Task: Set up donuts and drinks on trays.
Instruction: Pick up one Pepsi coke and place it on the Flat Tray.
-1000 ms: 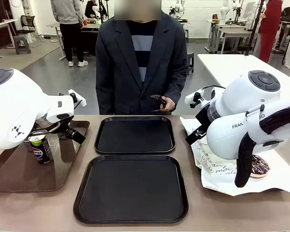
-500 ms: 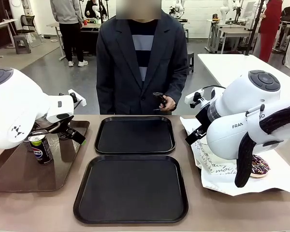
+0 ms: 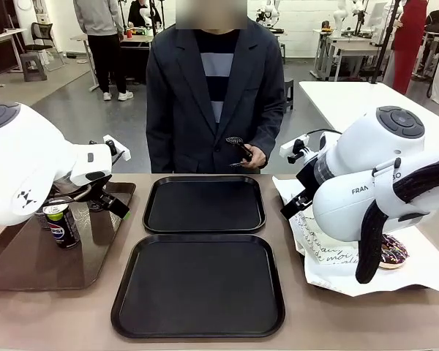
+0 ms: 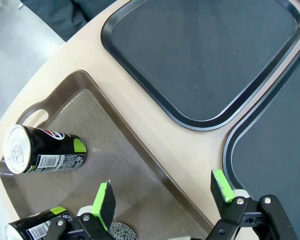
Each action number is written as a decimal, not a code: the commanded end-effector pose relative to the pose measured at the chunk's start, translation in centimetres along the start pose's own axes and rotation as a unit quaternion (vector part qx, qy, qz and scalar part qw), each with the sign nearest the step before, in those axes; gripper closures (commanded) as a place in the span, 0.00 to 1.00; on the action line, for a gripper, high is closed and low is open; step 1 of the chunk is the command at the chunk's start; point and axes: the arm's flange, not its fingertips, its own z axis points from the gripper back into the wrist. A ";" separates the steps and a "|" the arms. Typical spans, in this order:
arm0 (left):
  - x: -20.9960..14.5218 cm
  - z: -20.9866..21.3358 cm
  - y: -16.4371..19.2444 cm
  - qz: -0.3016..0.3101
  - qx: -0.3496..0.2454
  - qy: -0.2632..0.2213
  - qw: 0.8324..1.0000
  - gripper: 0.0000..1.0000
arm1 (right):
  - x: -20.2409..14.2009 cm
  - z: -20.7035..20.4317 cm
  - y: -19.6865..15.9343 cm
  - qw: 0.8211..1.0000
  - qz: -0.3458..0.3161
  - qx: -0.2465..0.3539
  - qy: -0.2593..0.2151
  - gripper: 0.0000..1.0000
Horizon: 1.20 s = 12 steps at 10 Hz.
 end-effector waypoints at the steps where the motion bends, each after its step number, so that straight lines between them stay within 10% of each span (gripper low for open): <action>1: 0.0 0.0 0.0 0.000 0.000 0.000 1.000 0.00 | 0.0 0.0 0.0 1.000 0.000 0.000 0.000 0.00; 6: -0.8 1.6 1.0 0.020 0.001 0.039 0.999 0.00 | -0.2 1.9 0.3 1.000 -0.007 -0.001 0.003 0.00; 12: -6.5 12.6 0.6 0.003 -0.070 0.096 0.993 0.00 | -6.4 11.1 4.0 0.980 0.047 0.042 0.189 0.00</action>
